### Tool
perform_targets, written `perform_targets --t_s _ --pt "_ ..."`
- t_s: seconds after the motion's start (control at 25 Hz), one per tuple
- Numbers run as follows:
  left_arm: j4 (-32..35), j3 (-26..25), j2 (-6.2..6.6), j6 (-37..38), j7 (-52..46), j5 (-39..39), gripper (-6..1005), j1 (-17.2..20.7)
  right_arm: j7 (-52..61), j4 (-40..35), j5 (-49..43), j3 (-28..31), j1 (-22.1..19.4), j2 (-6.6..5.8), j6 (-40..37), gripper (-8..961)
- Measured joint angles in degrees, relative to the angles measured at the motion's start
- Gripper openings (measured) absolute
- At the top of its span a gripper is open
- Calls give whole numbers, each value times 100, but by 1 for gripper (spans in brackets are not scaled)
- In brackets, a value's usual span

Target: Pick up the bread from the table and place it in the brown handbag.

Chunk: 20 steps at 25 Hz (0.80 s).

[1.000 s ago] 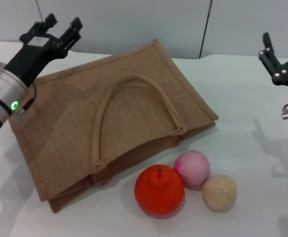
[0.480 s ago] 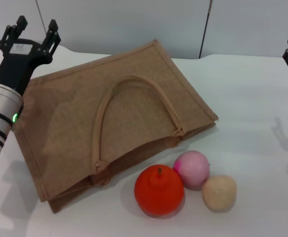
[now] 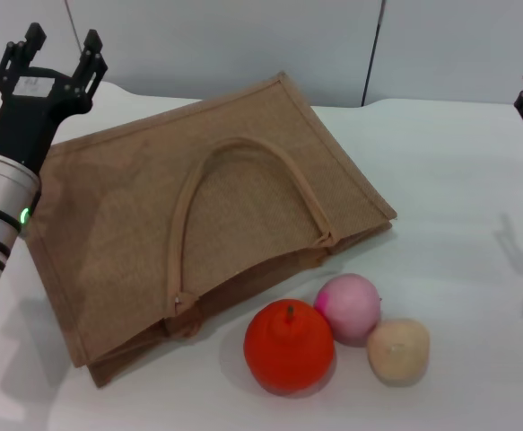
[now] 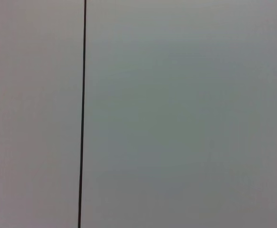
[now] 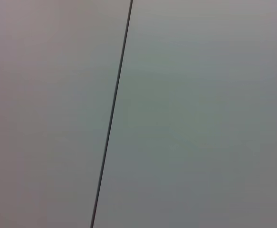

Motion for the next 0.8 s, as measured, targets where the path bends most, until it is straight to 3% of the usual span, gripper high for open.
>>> perform_targets --t_s 0.8 --pt "29 -1 9 14 12 -4 741 1 7 8 0 0 0 0 0 891"
